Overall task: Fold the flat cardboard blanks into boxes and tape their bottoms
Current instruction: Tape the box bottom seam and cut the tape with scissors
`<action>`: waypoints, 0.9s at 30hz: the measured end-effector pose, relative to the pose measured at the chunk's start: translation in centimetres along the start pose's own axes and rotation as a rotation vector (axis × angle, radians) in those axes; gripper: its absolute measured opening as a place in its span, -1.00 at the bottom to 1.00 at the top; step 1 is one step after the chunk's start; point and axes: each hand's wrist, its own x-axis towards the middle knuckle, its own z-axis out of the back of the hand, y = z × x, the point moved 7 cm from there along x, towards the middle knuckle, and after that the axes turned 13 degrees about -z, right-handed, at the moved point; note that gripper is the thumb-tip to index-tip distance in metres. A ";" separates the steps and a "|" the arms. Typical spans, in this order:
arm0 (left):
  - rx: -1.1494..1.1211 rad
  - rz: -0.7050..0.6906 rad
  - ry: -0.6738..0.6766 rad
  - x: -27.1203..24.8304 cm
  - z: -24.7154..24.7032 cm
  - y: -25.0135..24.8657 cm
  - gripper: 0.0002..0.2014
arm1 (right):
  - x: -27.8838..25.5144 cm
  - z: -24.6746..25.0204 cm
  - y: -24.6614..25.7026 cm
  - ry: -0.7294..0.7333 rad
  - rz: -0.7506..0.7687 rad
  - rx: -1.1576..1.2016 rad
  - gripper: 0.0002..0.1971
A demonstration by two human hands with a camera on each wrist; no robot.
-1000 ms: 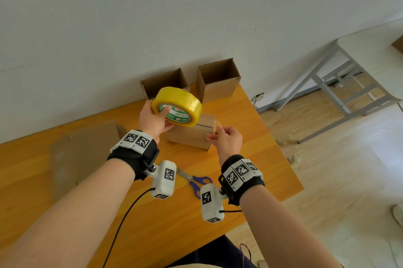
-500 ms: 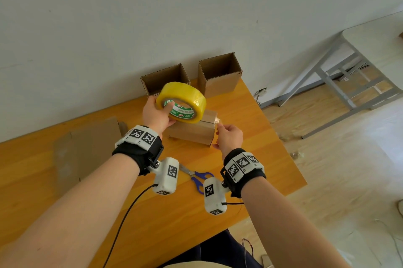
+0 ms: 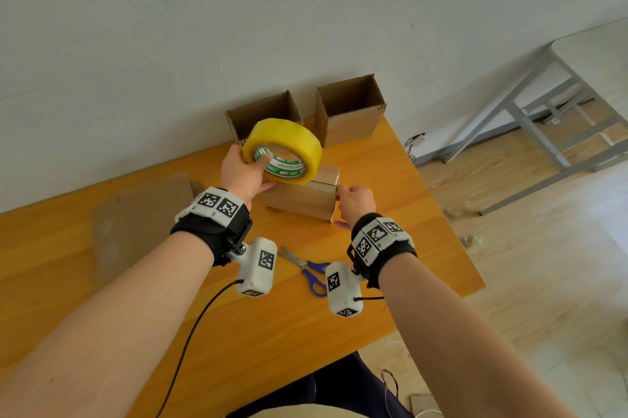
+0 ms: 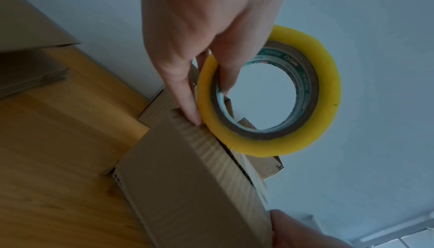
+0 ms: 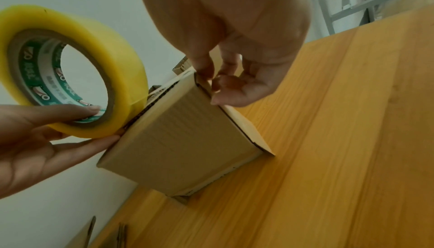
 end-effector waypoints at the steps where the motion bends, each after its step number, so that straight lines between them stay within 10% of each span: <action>1: -0.001 0.002 -0.008 -0.1 0.3 0.1 -0.81 | 0.0 -0.1 0.1 -0.003 0.005 -0.019 -0.77; 21: 0.410 -0.109 -0.140 -1.7 4.7 0.4 -0.65 | -0.9 -2.4 2.4 -0.136 0.225 -0.251 -0.78; 27: 0.429 -0.155 -0.108 -1.9 4.2 0.5 -0.75 | -2.7 -1.9 2.4 -0.196 0.538 -0.347 -0.48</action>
